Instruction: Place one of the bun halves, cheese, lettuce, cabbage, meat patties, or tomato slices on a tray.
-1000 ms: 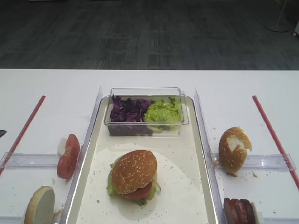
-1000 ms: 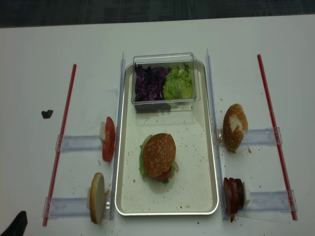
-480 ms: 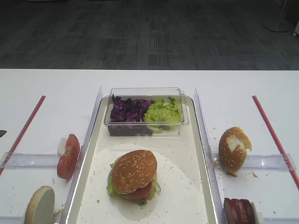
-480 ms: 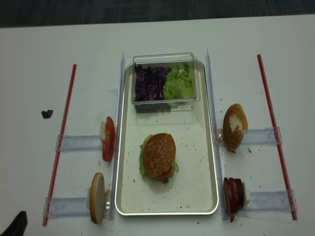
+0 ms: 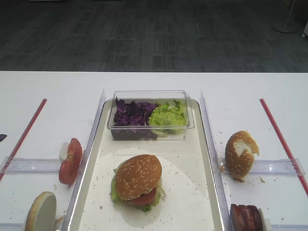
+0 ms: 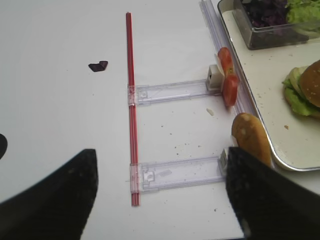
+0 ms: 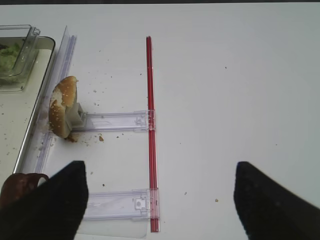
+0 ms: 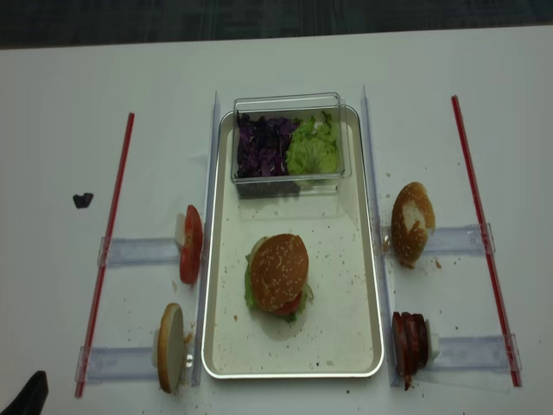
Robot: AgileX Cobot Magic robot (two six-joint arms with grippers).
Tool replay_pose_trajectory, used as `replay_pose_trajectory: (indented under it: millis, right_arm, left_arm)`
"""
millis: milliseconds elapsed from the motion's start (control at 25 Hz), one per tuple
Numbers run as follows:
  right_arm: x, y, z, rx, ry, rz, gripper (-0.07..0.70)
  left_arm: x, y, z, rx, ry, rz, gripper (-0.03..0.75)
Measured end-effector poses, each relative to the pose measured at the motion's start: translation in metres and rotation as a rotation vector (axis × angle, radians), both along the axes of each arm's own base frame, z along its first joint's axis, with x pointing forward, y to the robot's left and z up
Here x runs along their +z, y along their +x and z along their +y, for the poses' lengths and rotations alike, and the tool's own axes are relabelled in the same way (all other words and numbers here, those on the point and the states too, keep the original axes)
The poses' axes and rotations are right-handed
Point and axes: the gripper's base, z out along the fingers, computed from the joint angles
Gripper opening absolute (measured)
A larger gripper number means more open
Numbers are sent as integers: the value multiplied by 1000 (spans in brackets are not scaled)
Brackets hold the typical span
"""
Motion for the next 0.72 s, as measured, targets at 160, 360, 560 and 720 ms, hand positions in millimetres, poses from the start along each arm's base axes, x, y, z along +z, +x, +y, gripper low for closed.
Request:
replay_pose_trajectory:
  millis: [160,360,560,720]
  right_arm:
    - [0,0,0,0,0,0,614]
    - [0,0,0,0,0,0,614]
    - [0,0,0,0,0,0,614]
    - [0,0,0,0,0,0,614]
  left_arm:
    - [0,0,0,-3,-5,0,491]
    - [0,0,0,0,0,0,491]
    - [0,0,0,-3,-5,0,491]
    - [0,0,0,0,0,0,491]
